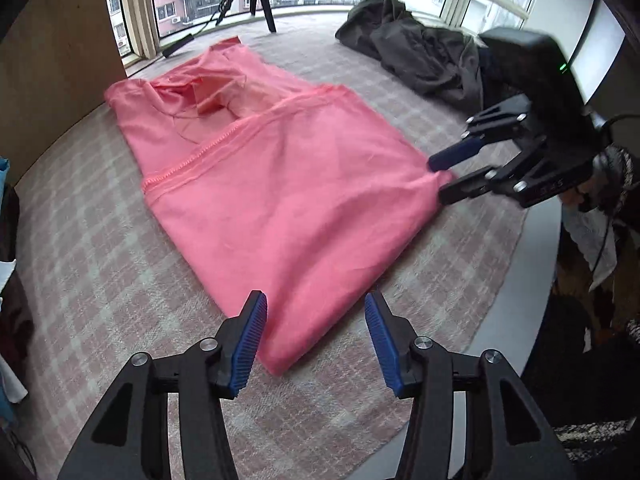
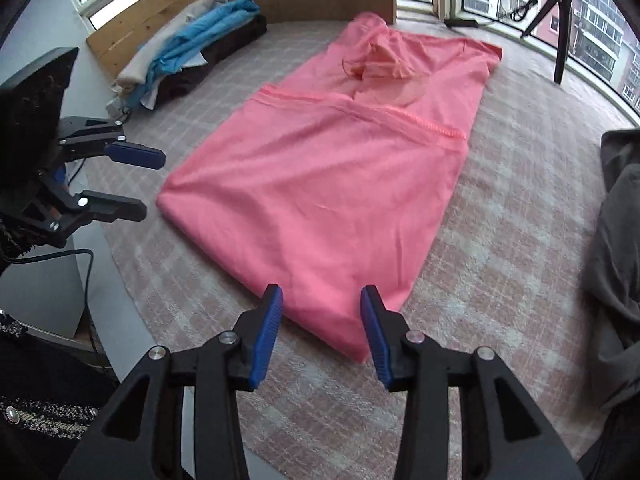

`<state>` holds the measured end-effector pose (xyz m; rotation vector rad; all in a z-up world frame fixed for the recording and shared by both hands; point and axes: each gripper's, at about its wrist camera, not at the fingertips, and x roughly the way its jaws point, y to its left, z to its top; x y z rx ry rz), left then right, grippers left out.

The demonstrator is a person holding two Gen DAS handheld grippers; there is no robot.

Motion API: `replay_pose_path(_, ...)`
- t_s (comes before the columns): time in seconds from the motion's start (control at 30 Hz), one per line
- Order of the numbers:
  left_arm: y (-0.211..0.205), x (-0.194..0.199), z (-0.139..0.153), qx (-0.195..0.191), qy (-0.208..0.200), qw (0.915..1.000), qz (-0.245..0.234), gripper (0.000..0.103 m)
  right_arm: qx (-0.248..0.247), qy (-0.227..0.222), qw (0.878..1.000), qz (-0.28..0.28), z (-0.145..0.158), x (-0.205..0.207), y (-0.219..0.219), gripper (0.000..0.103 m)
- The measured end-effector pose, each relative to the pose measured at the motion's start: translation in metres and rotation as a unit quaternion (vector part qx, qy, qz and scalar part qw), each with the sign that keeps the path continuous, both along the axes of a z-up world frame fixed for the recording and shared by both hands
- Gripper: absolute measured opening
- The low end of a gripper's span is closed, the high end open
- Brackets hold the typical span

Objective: Fold clothes

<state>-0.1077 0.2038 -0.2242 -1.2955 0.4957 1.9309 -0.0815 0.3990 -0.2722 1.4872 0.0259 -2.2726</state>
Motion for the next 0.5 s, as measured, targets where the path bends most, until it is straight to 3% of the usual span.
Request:
replay_pose_path(0.07, -0.002, 0.001, -0.002, -0.013, 0.002, 0.9999, -0.007, 0.047, 0.001, -0.026, 1.0, -0.007, 0.003, 0.005, 0.009, 0.04)
replay_pose_path(0.13, -0.003, 0.004, 0.003, -0.008, 0.013, 0.9997, -0.02, 0.049, 0.007, -0.01, 1.0, -0.004, 0.014, 0.013, 0.012, 0.04)
replay_pose_path(0.2, 0.001, 0.008, 0.006, -0.009, 0.033, 0.9984, -0.045, 0.058, 0.023, 0.015, 0.999, 0.018, 0.022, 0.019, 0.005, 0.045)
replay_pose_path(0.33, 0.011, 0.003, -0.015, -0.051, 0.031, 0.9961, -0.065, 0.061, 0.091, 0.03, 0.992, 0.078, 0.01, 0.017, -0.022, 0.048)
replay_pose_path(0.4, 0.008, -0.001, -0.013, -0.038, 0.032, 0.9969, -0.061, 0.056, 0.131, 0.025, 0.986, 0.097, -0.003, 0.015, -0.03, 0.05)
replay_pose_path(0.43, 0.007, -0.002, -0.013, -0.033, 0.034, 0.9971, -0.059, 0.051, 0.135, 0.044, 0.985, 0.102, -0.003, 0.017, -0.031, 0.051)
replay_pose_path(0.5, 0.003, -0.007, -0.01, -0.03, 0.041, 0.9971, -0.056, 0.033, 0.128, 0.045, 0.986, 0.1, -0.003, 0.015, -0.03, 0.051)
